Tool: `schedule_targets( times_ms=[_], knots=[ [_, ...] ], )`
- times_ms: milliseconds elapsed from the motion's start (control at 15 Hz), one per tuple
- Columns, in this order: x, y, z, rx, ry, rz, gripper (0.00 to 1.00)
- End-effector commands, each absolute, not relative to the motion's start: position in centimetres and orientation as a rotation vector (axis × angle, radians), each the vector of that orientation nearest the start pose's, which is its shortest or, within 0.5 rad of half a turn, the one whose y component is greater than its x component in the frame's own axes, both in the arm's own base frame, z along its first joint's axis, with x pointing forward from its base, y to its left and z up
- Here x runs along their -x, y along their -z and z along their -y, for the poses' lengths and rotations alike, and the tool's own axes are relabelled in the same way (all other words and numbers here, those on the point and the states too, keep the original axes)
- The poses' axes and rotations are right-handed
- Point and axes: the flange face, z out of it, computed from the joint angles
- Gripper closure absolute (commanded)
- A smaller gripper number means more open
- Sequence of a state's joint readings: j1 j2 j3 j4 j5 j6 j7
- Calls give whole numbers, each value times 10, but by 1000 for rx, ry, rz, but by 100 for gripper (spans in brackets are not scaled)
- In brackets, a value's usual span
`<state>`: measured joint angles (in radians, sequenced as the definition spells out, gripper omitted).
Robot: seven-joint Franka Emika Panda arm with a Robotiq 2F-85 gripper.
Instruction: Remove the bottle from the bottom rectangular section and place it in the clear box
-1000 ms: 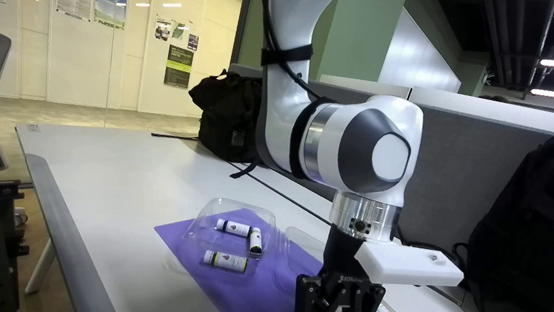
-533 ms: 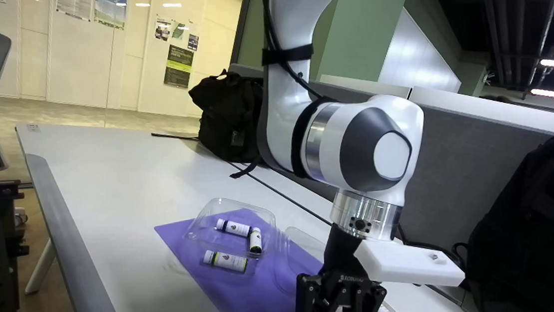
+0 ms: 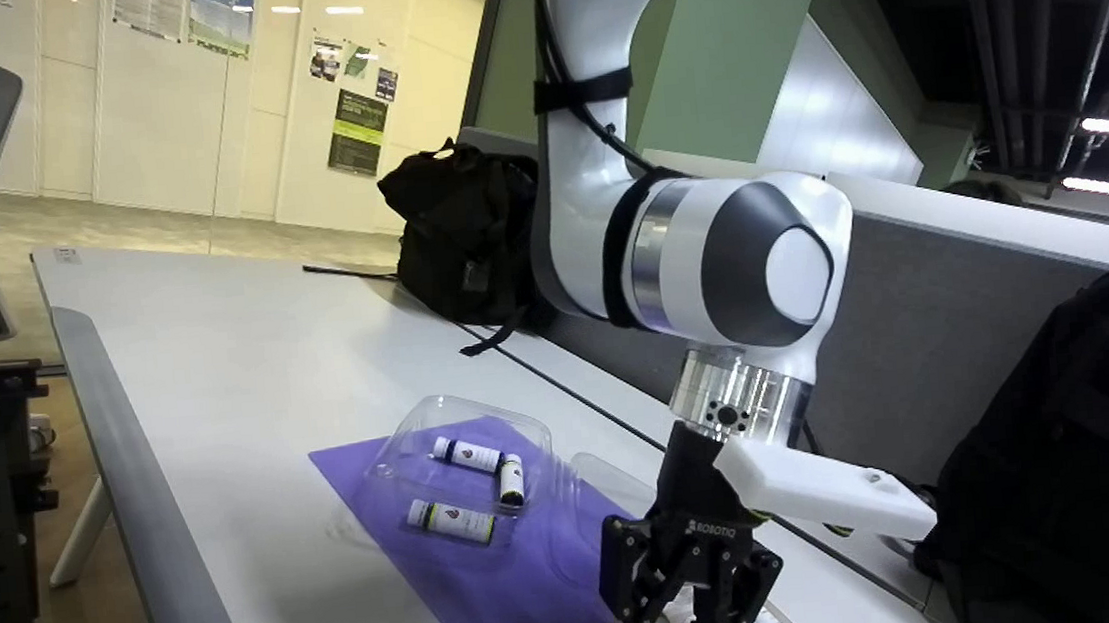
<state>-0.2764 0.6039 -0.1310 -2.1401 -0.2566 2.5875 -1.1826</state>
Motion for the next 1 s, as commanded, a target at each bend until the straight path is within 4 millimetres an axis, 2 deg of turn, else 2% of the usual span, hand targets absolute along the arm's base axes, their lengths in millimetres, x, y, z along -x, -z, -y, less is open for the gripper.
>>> schedule_targets(
  times_ms=[0, 333, 467, 667, 933],
  knots=[
    [-512, -140, 210, 2788, -434, 1481, 72],
    [-522, -177, 193, 2752, -496, 1466, 72],
    [-530, -186, 178, 2731, -476, 1491, 72],
    [-543, -187, 139, 2699, -465, 1548, 72],
    [-556, -182, 68, 2640, -467, 1643, 72]
  ],
)
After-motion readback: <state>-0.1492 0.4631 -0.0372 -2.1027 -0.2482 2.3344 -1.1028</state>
